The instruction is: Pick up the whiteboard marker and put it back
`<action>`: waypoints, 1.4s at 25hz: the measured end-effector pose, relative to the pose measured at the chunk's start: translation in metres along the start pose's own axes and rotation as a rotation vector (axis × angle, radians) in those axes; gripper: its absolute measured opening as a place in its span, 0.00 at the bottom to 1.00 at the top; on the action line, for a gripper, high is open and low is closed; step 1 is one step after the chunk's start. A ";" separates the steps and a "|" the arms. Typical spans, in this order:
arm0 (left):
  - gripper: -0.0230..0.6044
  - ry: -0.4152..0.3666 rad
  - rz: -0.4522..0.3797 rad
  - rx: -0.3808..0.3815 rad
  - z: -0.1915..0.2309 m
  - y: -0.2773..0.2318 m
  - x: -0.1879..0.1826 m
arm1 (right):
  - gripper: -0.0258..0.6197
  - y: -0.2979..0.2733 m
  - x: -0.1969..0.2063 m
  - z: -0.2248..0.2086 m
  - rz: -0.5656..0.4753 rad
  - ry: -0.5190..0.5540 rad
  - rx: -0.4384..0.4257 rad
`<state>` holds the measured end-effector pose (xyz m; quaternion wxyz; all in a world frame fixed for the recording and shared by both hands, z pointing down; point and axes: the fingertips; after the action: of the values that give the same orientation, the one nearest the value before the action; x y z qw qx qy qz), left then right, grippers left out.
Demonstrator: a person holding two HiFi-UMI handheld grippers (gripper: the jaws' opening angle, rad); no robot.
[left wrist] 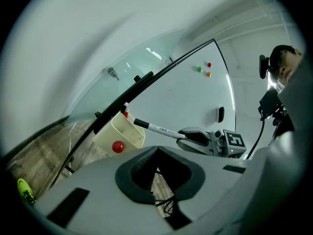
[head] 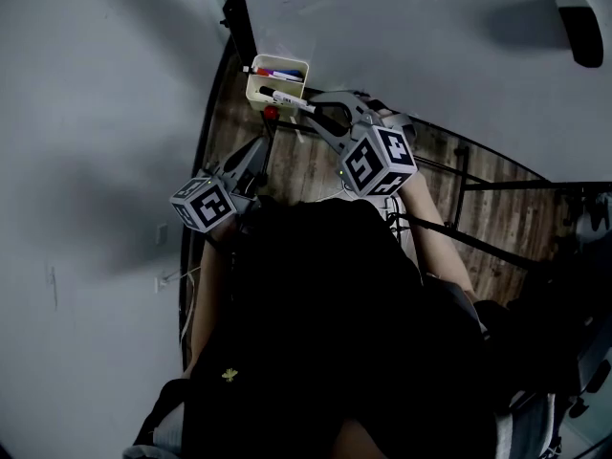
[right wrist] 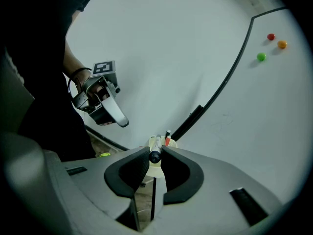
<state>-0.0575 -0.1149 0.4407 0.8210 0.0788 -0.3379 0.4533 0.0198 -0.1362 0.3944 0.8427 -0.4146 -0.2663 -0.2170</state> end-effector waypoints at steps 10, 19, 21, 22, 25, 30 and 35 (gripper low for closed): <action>0.09 0.013 0.006 -0.020 0.006 0.005 0.003 | 0.17 -0.002 -0.001 -0.009 -0.010 -0.023 0.030; 0.09 0.031 0.003 -0.038 0.013 0.010 0.003 | 0.17 -0.007 0.007 -0.024 0.012 -0.066 0.065; 0.09 0.034 0.007 -0.040 0.014 0.011 0.004 | 0.18 -0.007 0.010 -0.027 0.017 -0.079 0.069; 0.09 0.034 0.009 -0.042 0.015 0.011 0.005 | 0.17 -0.008 0.011 -0.029 0.019 -0.083 0.070; 0.09 0.033 0.017 -0.054 0.018 0.013 0.005 | 0.17 -0.011 0.013 -0.032 0.025 -0.088 0.070; 0.09 0.044 0.015 -0.070 0.021 0.019 0.004 | 0.17 -0.017 0.014 -0.036 0.026 -0.107 0.065; 0.09 0.058 0.005 -0.089 0.023 0.025 0.001 | 0.17 -0.024 0.016 -0.040 0.030 -0.119 0.050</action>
<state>-0.0879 -0.1098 0.4548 0.8320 0.0284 -0.3340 0.4421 0.0283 -0.1847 0.3981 0.8386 -0.4096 -0.3150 -0.1727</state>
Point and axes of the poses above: the fingertips, and each gripper's own axes: y backward along the fingers, z to its left, x out of its underside, and after that the axes turned 5 degrees about z, right-handed
